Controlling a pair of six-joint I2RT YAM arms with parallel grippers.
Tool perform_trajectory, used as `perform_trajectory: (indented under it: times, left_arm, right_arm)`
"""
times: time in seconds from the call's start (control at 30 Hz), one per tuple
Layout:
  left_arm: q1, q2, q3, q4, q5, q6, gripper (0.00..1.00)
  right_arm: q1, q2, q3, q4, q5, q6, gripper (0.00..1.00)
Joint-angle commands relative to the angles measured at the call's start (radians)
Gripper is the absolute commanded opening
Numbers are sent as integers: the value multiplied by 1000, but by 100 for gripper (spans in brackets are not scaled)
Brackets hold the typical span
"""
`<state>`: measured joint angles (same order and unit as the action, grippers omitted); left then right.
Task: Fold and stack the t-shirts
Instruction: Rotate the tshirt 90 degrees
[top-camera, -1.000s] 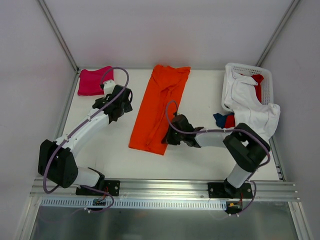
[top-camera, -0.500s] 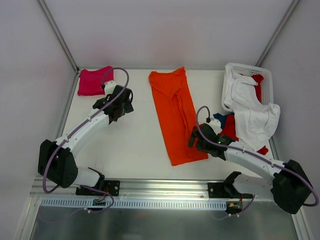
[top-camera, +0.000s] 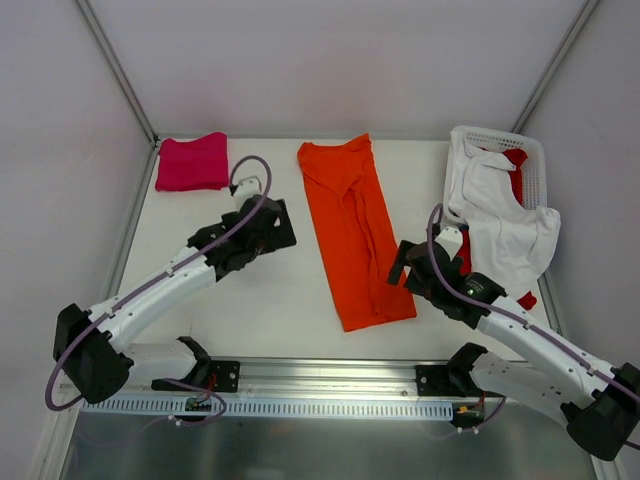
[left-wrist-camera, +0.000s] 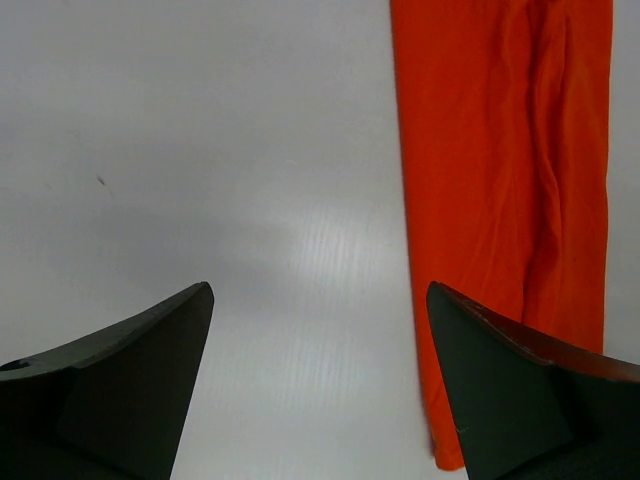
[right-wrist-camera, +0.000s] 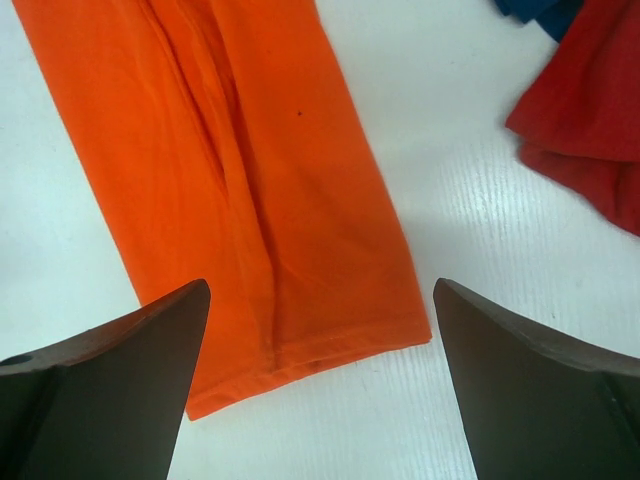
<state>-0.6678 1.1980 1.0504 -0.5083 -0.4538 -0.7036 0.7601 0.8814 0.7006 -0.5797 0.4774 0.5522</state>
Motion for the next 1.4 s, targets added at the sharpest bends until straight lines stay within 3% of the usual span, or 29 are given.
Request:
perform_trajectory:
  times: [0.0, 0.17, 0.37, 0.5, 0.6, 0.93, 1.0, 1.03, 1.1, 1.37]
  left_arm:
    - [-104, 44, -128, 37, 98, -184, 88]
    - [-255, 98, -311, 253, 214, -362, 77]
    - [-374, 136, -300, 312, 182, -494, 71]
    - [-435, 173, -296, 367, 159, -585, 73]
    - [-464, 210, -323, 458, 187, -646, 74]
    - [-530, 342, -273, 465, 208, -743, 72]
    - [-533, 365, -256, 465, 217, -746, 69]
    - [-533, 377, -248, 465, 222, -747, 60]
    - [-533, 409, -227, 465, 231, -744, 52]
    - [-533, 482, -171, 465, 248, -726, 45]
  right_arm:
    - [-2, -33, -42, -49, 43, -9, 99]
    - [-56, -12, -108, 44, -78, -31, 99]
    - [-136, -22, -161, 73, -122, -67, 100]
    - [-168, -36, -176, 78, -131, -93, 99]
    - [-191, -45, -185, 78, -138, -104, 100]
    - [-252, -79, -191, 84, -164, -152, 99]
    - [-263, -76, -199, 93, -172, -155, 99]
    - [-266, -78, -202, 98, -178, -159, 99]
    - [-275, -78, -213, 107, -184, -159, 99]
    - [-311, -88, -228, 112, -204, -182, 99]
